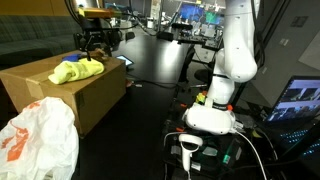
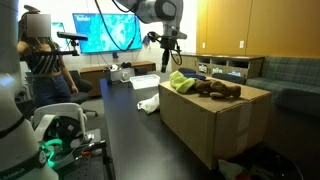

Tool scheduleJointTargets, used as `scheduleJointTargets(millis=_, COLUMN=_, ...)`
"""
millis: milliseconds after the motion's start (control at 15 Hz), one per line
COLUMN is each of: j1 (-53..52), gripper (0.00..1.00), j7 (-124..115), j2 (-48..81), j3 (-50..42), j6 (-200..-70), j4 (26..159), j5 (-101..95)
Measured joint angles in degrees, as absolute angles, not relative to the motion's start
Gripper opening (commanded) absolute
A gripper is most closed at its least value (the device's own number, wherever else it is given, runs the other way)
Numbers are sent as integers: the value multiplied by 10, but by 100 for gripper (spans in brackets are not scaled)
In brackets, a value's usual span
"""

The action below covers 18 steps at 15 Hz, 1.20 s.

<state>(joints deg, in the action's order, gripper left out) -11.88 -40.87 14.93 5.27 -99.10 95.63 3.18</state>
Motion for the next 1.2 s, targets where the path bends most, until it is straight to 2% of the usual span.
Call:
scheduleJointTargets(millis=667, j1=-118, gripper=100, j7=-308, j2=-116, j3=71, j6=-1009, j4=1273, j5=56)
scheduleJointTargets(millis=1200, j1=-118, gripper=100, j7=-307, j2=-316, j3=131, j6=-1152, j4=1553, j5=61)
